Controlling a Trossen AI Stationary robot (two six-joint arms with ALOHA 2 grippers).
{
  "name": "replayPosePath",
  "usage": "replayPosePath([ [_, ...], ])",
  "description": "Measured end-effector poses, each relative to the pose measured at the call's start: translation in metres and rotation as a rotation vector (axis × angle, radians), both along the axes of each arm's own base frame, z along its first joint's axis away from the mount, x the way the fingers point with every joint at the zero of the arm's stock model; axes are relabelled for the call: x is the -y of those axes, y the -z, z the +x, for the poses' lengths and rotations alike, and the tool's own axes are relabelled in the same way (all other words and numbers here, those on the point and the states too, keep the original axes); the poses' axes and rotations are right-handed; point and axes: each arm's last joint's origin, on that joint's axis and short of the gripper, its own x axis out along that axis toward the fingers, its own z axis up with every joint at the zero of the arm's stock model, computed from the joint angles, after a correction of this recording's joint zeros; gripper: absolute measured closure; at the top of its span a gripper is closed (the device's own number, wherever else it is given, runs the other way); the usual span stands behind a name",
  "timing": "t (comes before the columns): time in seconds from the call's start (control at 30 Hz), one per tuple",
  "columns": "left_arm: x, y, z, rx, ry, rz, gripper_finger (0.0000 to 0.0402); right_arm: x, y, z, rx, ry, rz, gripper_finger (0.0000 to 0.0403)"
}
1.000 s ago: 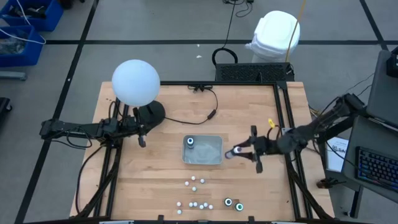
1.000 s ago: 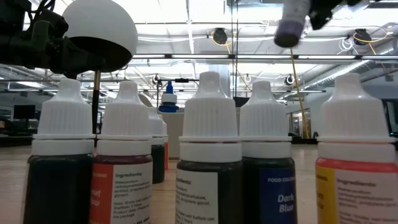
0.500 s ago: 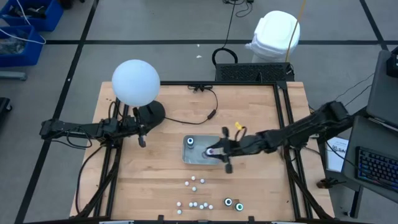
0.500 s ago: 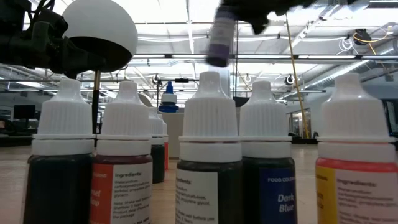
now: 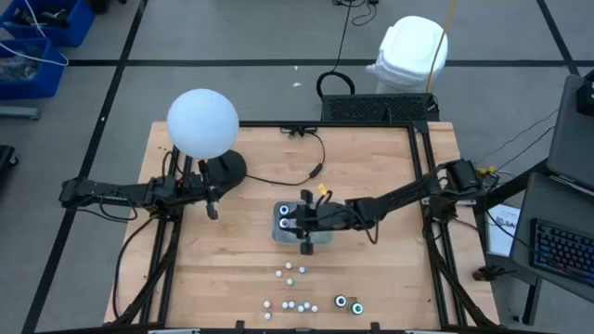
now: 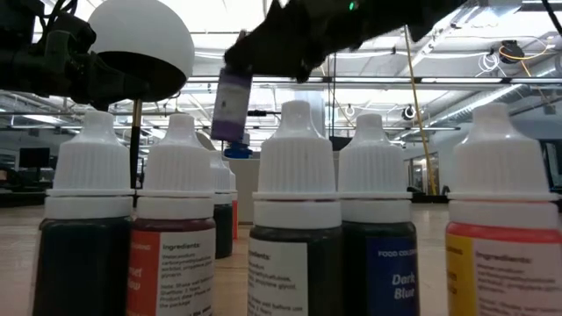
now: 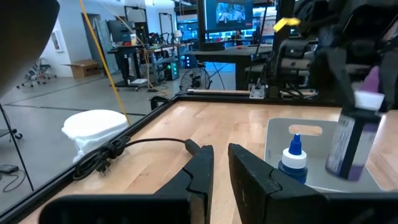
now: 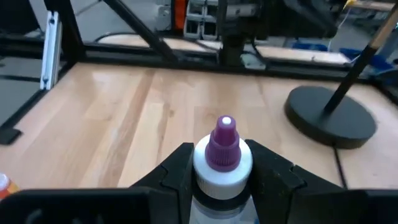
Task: Pick & Place food coloring
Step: Put the big purple food coloring bottle into the gray bin
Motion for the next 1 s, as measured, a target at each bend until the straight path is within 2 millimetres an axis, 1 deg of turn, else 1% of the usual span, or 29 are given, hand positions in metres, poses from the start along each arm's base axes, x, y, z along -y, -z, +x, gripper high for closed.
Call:
replayPosePath([
  [0.17, 0.000, 0.000, 0.000, -0.003, -0.001, 0.015, 0.0346, 0.006, 0.024, 0.006, -0.070, 0.018, 0.000, 0.0288],
  [0.33, 0.000, 0.000, 0.000, -0.005, -0.001, 0.025, 0.0346, 0.008, 0.039, 0.010, -0.098, 0.028, 0.002, 0.0290],
  [0.77, 0.000, -0.001, 0.000, 0.002, -0.001, 0.024, 0.0346, 0.010, 0.059, 0.017, -0.096, 0.046, 0.020, 0.0287],
  [1.0, 0.000, -0.001, 0.000, 0.002, -0.001, 0.024, 0.0346, 0.014, 0.060, 0.018, -0.099, 0.057, 0.031, 0.0282],
])
